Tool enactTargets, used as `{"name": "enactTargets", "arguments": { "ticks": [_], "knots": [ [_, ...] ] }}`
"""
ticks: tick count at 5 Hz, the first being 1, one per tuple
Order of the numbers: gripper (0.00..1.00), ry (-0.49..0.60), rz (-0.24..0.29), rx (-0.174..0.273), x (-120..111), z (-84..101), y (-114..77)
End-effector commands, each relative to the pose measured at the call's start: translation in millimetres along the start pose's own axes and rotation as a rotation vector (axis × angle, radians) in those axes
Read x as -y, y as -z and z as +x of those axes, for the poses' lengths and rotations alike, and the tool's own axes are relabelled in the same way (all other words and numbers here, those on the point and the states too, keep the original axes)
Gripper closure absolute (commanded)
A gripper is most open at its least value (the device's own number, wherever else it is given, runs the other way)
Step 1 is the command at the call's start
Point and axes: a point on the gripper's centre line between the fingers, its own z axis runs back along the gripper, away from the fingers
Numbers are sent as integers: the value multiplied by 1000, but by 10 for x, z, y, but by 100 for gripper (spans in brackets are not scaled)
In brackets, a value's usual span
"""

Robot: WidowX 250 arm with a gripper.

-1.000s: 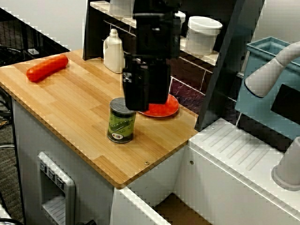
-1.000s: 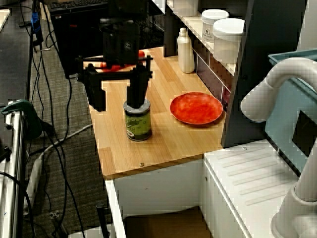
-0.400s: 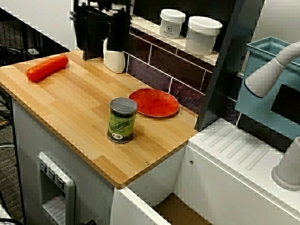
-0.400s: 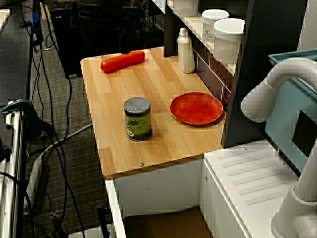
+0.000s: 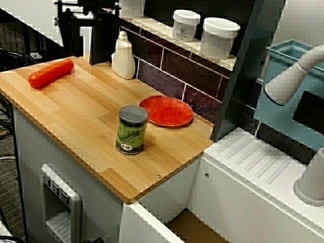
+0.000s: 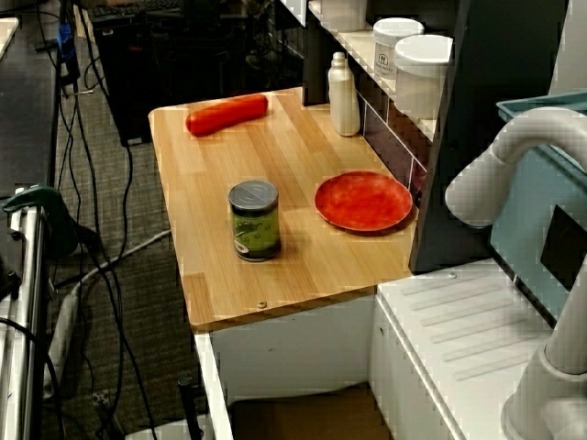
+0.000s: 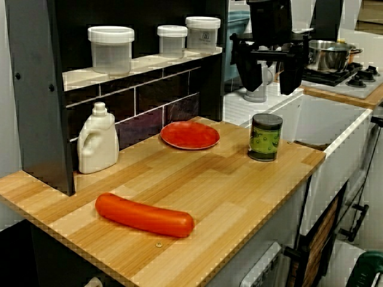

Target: Push into sink

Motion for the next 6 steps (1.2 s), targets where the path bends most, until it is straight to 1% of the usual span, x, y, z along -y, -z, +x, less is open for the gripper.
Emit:
{"name": "enactTargets", "arguments": {
  "ticks": [1,2,3,4,5,6],
  "knots": [
    [0,-146,166,1,93,-173,325],
    [0,-303,212,43,88,-137,586],
    [0,-381,242,60,35,-94,775],
    [0,-358,255,-22,-97,-101,905],
    [0,-346,226,-32,-236,-142,896],
    [0,-356,218,-31,-333,-170,873]
  ]
}}
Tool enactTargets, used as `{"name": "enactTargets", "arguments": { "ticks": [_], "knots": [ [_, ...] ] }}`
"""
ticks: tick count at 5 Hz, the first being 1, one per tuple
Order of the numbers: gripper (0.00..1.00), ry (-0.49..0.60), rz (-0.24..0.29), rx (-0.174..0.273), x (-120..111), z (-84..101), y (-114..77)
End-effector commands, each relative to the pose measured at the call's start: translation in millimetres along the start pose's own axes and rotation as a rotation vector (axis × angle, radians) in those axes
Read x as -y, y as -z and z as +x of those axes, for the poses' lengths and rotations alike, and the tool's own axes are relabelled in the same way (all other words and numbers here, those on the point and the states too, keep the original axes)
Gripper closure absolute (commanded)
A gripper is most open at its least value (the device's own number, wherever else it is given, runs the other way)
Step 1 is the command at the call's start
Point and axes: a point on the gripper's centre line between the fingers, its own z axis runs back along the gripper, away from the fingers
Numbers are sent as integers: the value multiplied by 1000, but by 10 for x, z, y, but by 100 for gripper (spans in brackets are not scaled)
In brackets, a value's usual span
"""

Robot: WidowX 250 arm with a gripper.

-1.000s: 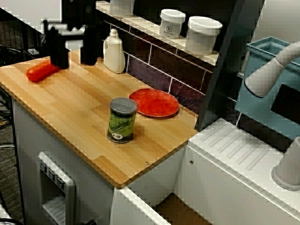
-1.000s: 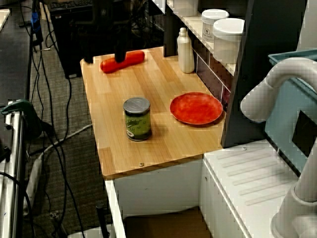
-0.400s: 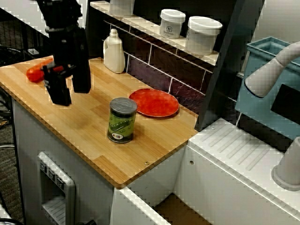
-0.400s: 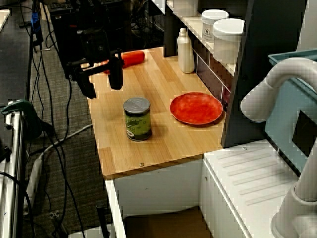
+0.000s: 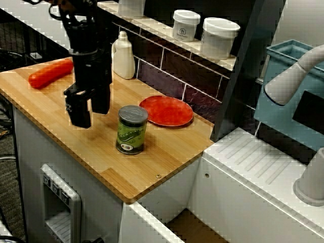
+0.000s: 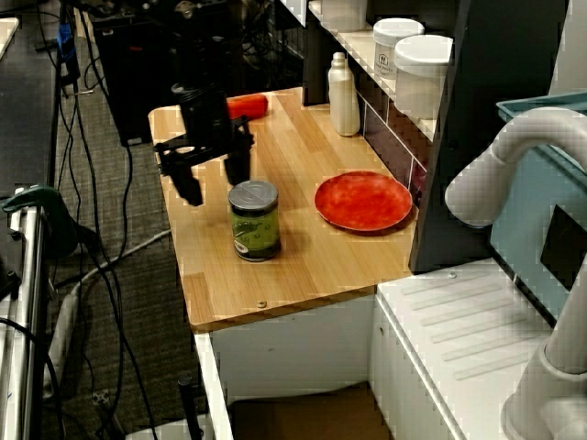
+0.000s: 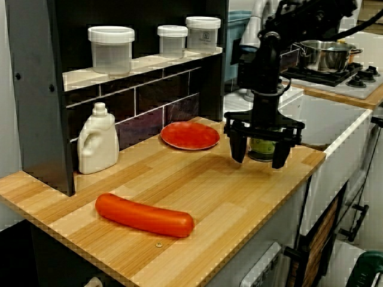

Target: Push into sink

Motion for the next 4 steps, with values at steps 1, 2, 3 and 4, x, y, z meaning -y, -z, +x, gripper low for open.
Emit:
{"name": "enactTargets", "arguments": {
  "ticks": [1,2,3,4],
  "knots": [
    [0,-21,3,13,-273,72,-107],
    [0,-16,-12,12,-282,132,-106],
    [0,21,-28,-2,-179,222,-57],
    [0,67,-48,-13,-5,324,12]
  ]
}}
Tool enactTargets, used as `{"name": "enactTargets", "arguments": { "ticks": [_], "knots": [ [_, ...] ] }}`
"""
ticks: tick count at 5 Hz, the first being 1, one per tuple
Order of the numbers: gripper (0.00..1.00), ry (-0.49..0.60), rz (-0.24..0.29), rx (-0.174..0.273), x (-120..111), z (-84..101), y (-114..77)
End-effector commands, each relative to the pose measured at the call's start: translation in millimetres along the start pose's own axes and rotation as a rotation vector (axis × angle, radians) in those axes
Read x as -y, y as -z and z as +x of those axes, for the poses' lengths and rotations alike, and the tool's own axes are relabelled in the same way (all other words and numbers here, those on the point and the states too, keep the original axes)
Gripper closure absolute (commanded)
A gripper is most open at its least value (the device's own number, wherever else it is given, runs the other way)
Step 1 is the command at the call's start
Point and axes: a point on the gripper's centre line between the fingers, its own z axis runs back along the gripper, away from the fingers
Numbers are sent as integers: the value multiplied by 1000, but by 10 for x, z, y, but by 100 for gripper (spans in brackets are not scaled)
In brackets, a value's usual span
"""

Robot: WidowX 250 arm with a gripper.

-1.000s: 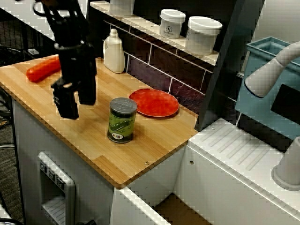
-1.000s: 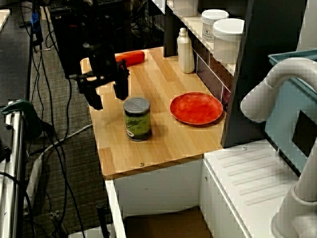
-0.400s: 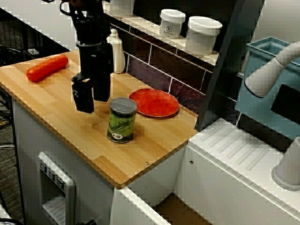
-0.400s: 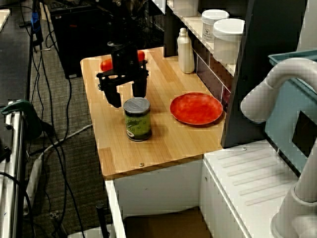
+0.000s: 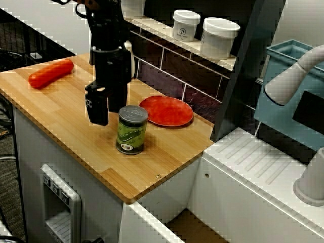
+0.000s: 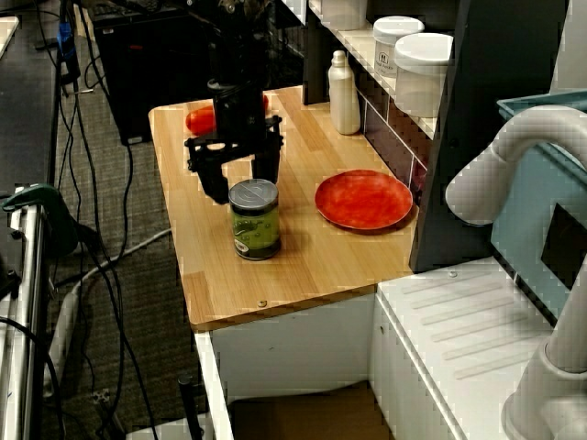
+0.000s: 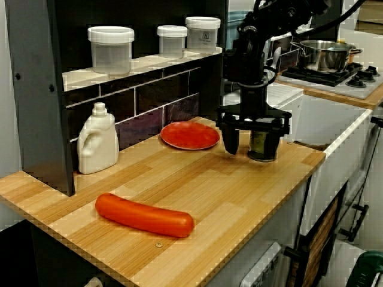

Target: Push into sink

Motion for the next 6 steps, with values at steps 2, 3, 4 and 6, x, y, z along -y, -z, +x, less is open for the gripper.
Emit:
{"name": "enactTargets", "arguments": {
  "ticks": [2,3,4,6],
  "knots": [
    [0,44,-64,127,729,457,199],
    [0,43,-96,159,843,610,152],
    [0,20,-108,157,737,615,114],
    [0,-19,-100,115,258,304,-114]
  ]
}}
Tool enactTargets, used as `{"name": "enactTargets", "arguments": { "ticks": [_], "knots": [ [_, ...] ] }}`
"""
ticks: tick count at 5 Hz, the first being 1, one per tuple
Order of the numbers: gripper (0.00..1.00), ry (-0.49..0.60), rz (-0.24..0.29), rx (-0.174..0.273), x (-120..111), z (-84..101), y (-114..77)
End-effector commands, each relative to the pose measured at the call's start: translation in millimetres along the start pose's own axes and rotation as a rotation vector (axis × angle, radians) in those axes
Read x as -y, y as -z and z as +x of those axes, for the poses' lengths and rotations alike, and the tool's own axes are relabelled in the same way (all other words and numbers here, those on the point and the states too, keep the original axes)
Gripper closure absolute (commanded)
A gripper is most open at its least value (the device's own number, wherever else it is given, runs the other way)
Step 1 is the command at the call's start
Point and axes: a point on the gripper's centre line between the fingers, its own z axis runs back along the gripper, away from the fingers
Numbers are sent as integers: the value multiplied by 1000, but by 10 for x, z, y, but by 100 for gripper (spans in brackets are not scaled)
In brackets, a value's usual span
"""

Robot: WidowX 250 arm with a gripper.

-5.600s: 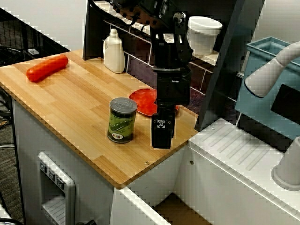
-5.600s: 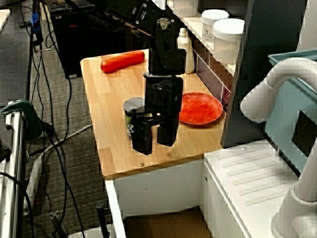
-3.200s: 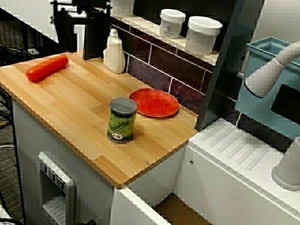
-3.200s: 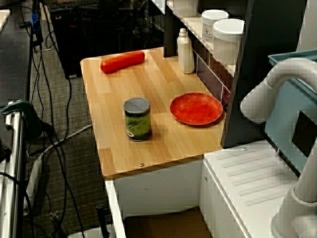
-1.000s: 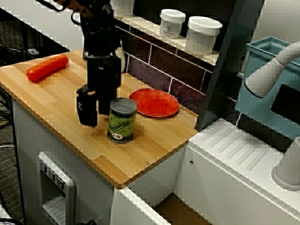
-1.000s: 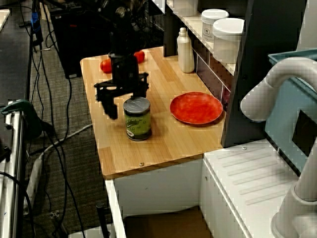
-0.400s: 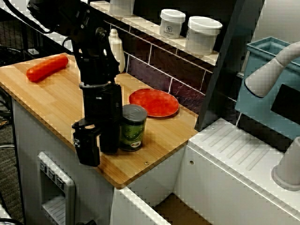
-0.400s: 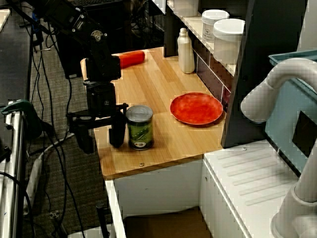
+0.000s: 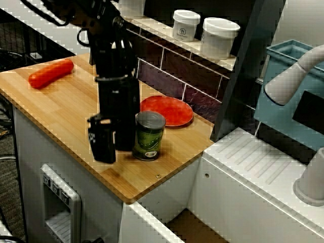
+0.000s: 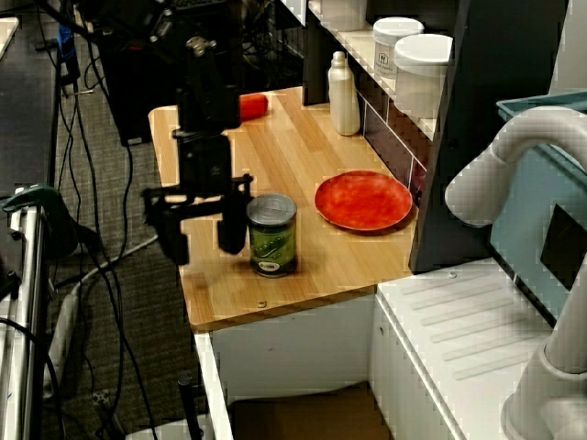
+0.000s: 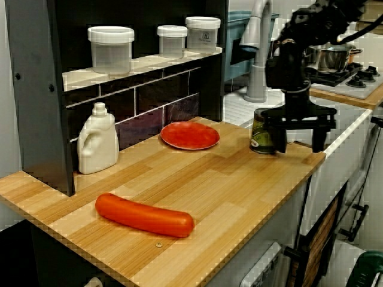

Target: Push into sink

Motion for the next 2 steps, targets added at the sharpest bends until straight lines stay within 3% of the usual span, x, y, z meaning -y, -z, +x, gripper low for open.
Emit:
{"name": "enactTargets", "arguments": {
  "ticks": [1,2],
  "knots": [
    [0,-53,57,0,-512,-319,-555],
    [0,-51,37,14,-571,-293,-569]
  ]
}}
